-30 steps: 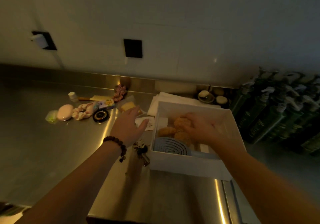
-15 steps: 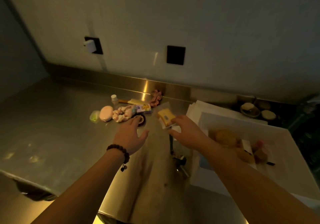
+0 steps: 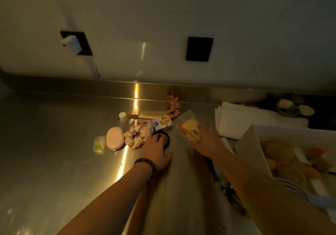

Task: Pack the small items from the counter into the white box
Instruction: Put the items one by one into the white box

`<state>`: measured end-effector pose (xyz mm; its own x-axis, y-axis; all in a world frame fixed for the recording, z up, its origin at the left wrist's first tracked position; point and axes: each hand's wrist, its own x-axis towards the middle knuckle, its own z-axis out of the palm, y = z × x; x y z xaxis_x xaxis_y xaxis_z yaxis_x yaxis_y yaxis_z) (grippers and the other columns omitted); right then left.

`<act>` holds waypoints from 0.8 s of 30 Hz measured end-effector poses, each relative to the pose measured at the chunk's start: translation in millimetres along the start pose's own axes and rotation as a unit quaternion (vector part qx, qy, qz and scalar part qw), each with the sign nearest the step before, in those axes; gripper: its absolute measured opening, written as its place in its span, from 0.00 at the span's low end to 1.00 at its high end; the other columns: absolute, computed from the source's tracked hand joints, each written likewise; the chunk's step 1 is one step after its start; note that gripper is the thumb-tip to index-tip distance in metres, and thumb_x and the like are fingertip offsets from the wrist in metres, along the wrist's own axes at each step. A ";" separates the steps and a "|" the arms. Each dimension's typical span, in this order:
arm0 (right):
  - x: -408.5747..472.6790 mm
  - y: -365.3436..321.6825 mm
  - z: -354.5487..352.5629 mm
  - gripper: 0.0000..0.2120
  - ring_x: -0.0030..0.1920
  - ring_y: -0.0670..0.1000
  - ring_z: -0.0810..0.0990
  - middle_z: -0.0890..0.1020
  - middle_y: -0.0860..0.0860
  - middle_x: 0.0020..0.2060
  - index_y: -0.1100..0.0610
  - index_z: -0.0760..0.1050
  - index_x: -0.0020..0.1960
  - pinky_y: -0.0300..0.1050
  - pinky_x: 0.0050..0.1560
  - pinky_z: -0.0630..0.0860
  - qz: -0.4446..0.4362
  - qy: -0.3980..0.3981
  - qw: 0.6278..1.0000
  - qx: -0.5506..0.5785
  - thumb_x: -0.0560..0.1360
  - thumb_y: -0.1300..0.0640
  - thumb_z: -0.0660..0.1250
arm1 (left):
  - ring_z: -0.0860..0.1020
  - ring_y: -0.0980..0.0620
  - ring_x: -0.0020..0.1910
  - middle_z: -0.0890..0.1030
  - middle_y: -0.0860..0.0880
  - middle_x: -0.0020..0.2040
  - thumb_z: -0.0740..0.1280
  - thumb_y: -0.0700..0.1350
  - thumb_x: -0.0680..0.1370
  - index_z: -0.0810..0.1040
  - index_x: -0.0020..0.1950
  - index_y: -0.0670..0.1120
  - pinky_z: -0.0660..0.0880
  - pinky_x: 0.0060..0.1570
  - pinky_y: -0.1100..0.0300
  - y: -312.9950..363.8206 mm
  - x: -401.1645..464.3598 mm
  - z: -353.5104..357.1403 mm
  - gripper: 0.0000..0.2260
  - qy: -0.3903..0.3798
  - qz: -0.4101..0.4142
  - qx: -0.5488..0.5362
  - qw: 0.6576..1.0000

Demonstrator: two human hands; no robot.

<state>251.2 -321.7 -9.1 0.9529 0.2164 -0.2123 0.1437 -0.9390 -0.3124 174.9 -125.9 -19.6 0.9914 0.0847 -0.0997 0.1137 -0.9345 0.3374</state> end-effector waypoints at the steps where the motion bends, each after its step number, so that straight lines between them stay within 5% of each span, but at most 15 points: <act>1: 8.1 -1.6 3.1 0.41 0.71 0.61 0.59 0.59 0.59 0.73 0.51 0.54 0.74 0.56 0.67 0.62 0.002 -0.002 1.000 -0.012 0.70 0.34 0.64 | 0.58 0.46 0.71 0.62 0.47 0.73 0.63 0.62 0.72 0.61 0.72 0.50 0.59 0.69 0.51 -1.9 4.8 3.6 0.32 -0.001 0.000 0.007 1.000; 4: 26.4 -6.7 13.9 0.48 0.74 0.63 0.52 0.53 0.60 0.75 0.47 0.47 0.76 0.61 0.69 0.56 0.014 -0.019 0.999 -0.031 0.66 0.29 0.64 | 0.50 0.45 0.74 0.54 0.46 0.76 0.63 0.60 0.73 0.56 0.74 0.51 0.54 0.71 0.51 -7.1 15.9 11.4 0.34 0.001 -0.008 0.006 1.000; 7: 34.3 -9.1 23.0 0.48 0.73 0.63 0.54 0.53 0.60 0.75 0.46 0.45 0.76 0.61 0.69 0.55 0.012 -0.021 0.998 -0.054 0.65 0.28 0.63 | 0.54 0.45 0.73 0.56 0.46 0.75 0.64 0.59 0.73 0.57 0.73 0.52 0.58 0.71 0.50 -8.3 19.2 14.8 0.32 0.009 -0.005 0.007 1.000; 13: 25.4 -13.7 25.1 0.32 0.62 0.58 0.68 0.70 0.58 0.64 0.48 0.57 0.71 0.54 0.60 0.66 -0.003 0.059 0.995 -0.076 0.73 0.39 0.63 | 0.64 0.45 0.65 0.68 0.45 0.67 0.66 0.55 0.73 0.68 0.66 0.49 0.67 0.63 0.51 -2.5 23.1 15.1 0.23 0.040 -0.010 -0.003 0.999; 24: -1.2 -19.0 -20.8 0.30 0.61 0.57 0.69 0.72 0.56 0.61 0.48 0.62 0.69 0.53 0.58 0.67 -0.021 0.112 0.992 0.050 0.70 0.44 0.67 | 0.67 0.44 0.62 0.69 0.44 0.63 0.70 0.55 0.70 0.68 0.65 0.50 0.70 0.60 0.50 16.2 12.2 -14.4 0.26 0.065 -0.057 -0.074 0.994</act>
<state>252.9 -309.7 16.3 0.9838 0.1789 0.0109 0.1676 -0.8972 -0.4086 189.8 -135.1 -1.8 0.9705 0.2396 -0.0265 0.2241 -0.8561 0.4658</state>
